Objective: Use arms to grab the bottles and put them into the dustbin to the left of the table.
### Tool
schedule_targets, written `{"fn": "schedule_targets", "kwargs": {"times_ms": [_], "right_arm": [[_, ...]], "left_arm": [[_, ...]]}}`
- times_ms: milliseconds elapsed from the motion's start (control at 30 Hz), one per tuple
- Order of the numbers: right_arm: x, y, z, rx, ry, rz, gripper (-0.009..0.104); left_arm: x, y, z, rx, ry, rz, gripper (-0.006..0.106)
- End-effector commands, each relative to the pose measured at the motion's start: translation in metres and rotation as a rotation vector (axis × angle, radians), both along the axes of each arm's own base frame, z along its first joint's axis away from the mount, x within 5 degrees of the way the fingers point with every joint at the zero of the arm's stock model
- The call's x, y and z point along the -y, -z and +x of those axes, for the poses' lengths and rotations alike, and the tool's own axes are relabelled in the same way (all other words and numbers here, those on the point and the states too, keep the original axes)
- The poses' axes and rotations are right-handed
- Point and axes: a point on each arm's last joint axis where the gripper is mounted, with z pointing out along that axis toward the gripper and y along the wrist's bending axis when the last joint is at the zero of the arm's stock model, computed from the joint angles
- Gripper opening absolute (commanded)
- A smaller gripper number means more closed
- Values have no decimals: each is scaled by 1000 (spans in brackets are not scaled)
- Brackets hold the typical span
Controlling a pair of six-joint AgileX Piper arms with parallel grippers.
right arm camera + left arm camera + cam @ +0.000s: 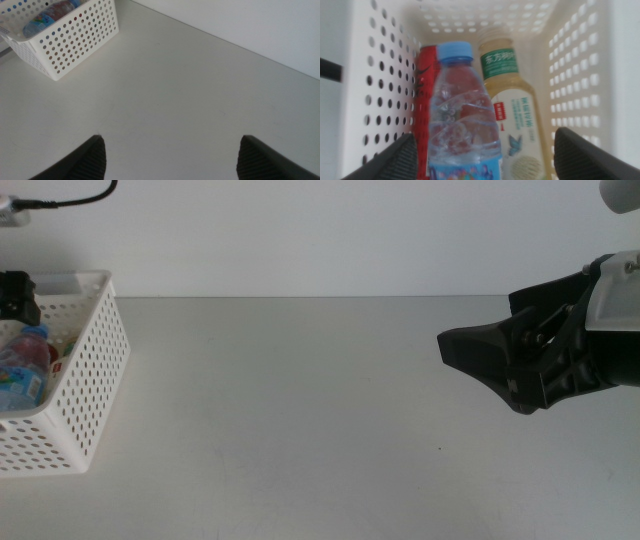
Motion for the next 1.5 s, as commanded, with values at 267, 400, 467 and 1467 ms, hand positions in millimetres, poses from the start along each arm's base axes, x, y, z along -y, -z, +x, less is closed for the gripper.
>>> {"fn": "schedule_targets", "kwargs": {"times_ms": [267,400,467,1467], "right_arm": [[2,-17,0,93,-1,51,67],[2,-17,0,93,-1,51,67],[2,-17,0,93,-1,51,67],[21,-21,5,120,92,50,67]], "left_arm": [[64,-91,-44,309,211,81,91],[89,-110,-67,458,274,100,88],[97,-119,-81,523,293,107,86],[109,-142,-150,676,322,100,86]]}}
